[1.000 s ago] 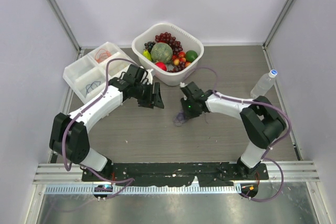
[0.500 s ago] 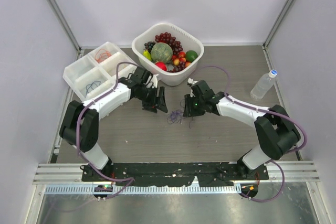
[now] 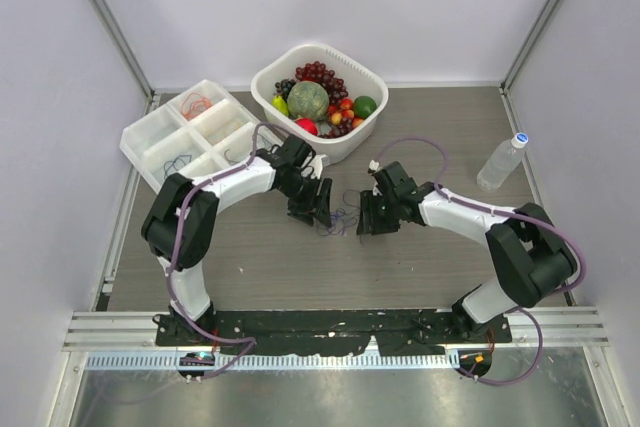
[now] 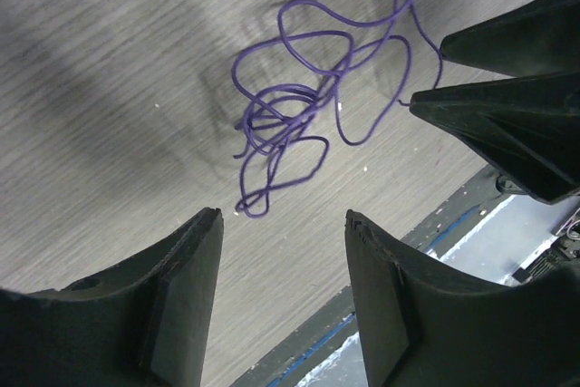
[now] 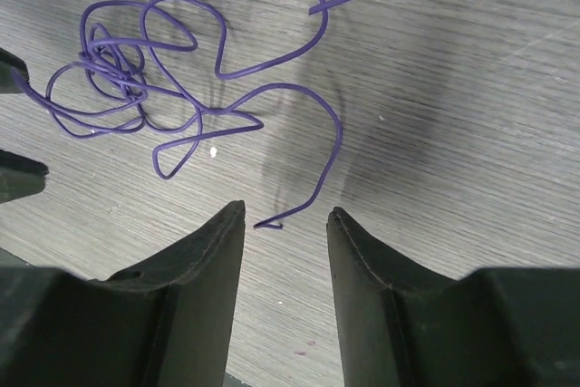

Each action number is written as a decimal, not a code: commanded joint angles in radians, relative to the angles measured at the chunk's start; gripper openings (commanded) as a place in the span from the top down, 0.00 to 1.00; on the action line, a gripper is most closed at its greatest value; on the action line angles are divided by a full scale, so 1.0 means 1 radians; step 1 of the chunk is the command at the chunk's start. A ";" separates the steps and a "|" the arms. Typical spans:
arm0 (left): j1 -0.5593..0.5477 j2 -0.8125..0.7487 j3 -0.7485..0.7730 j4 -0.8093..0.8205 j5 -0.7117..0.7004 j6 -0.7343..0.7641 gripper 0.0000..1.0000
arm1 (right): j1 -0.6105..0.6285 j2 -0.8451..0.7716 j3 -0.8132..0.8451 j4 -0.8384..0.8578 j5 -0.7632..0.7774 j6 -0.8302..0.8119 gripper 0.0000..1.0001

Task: Untangle the cables

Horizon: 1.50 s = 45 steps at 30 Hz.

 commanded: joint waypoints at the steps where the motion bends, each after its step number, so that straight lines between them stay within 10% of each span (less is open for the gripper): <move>1: 0.003 0.033 0.059 -0.008 -0.022 0.069 0.41 | 0.005 0.045 -0.003 0.076 -0.041 0.045 0.54; 7: 0.002 0.064 0.111 -0.038 -0.020 0.118 0.38 | 0.006 0.085 0.043 0.072 0.004 0.062 0.71; 10: 0.002 0.059 0.110 -0.019 0.010 0.154 0.37 | 0.005 0.067 0.028 0.080 0.008 0.062 0.98; 26: 0.003 0.010 0.067 -0.019 0.006 0.184 0.95 | 0.002 -0.062 0.020 0.070 0.074 0.070 0.99; 35: 0.005 -0.307 0.024 -0.034 -0.363 0.175 1.00 | -0.050 -0.325 0.036 -0.143 0.701 0.149 0.99; 45: 0.005 -0.574 -0.015 -0.096 -0.912 0.100 1.00 | -0.173 -0.455 0.085 -0.301 0.978 0.188 0.99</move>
